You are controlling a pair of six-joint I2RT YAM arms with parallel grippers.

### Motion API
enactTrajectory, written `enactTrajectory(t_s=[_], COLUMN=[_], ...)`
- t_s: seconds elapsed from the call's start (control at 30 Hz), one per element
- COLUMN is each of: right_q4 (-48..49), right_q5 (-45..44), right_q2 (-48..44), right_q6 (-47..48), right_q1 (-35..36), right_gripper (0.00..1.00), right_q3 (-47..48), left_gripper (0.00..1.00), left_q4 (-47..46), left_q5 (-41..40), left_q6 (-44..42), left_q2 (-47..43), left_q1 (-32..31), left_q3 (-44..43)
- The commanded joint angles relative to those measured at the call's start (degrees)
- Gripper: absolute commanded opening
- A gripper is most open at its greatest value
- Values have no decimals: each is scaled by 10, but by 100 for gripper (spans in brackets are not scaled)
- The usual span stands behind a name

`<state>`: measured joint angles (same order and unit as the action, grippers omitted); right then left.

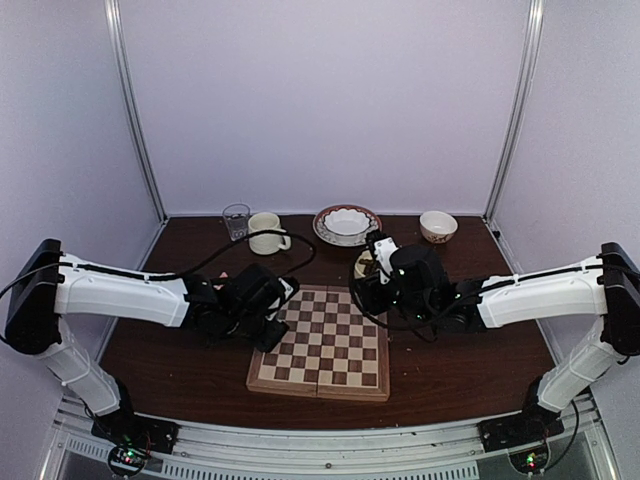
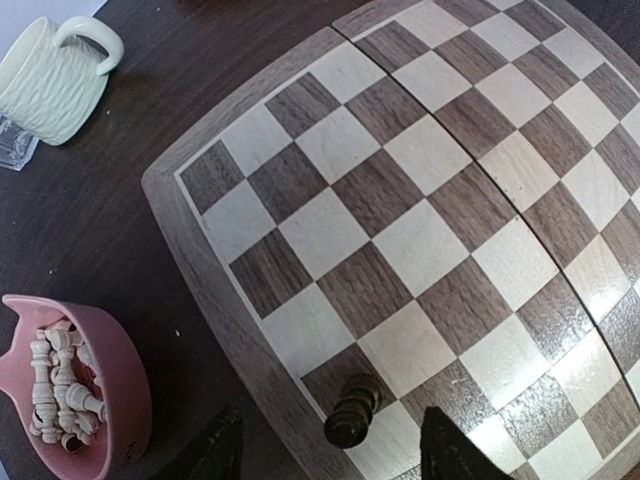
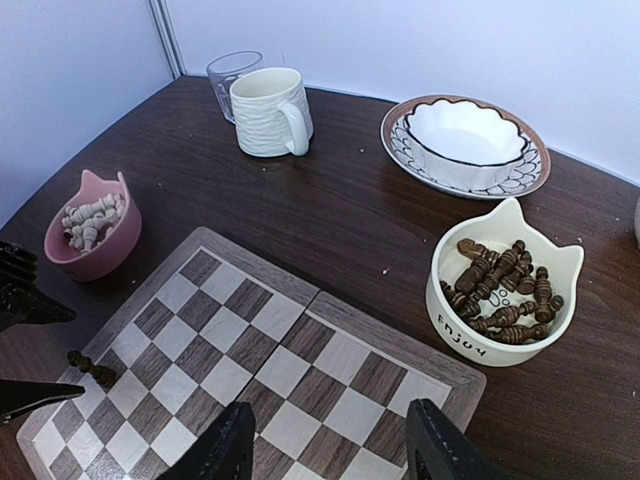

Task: Set up the chess pieces on the board
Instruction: Place the king at d8, then pick up the pawn from the storage box.

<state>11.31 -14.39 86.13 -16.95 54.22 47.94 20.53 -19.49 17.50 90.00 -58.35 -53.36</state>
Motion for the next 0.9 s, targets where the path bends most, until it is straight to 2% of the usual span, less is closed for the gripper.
enactTrajectory(t_s=[0.0, 0.1, 0.27, 0.4, 0.53, 0.63, 0.8, 0.87], right_q4=[-44, -80, -166, -238, -307, -346, -370, -379], right_q5=[31, 126, 200, 194, 173, 157, 122, 97], right_q2=[-17, -6, 61, 120, 188, 253, 323, 339], right_q6=[-40, -85, -89, -74, -64, -59, -81, -98], right_q1=[-37, -110, -158, -174, -190, -194, -204, -212], right_gripper=[53, 52, 48, 48, 46, 44, 44, 42], right_q3=[16, 32, 107, 181, 275, 342, 418, 435], left_gripper=[66, 72, 75, 76, 76, 75, 75, 75], left_q4=[-45, -90, -136, -147, -138, -119, -249, -258], left_q5=[5, 15, 49, 71, 69, 28, -7, -17], left_q6=[15, 24, 35, 40, 69, 100, 121, 107], left_q2=[-52, -111, -185, -215, -206, -187, -182, -175], left_q1=[-1, 5, 27, 40, 44, 44, 50, 49], left_q3=[23, 69, 121, 128, 91, 56, 108, 112])
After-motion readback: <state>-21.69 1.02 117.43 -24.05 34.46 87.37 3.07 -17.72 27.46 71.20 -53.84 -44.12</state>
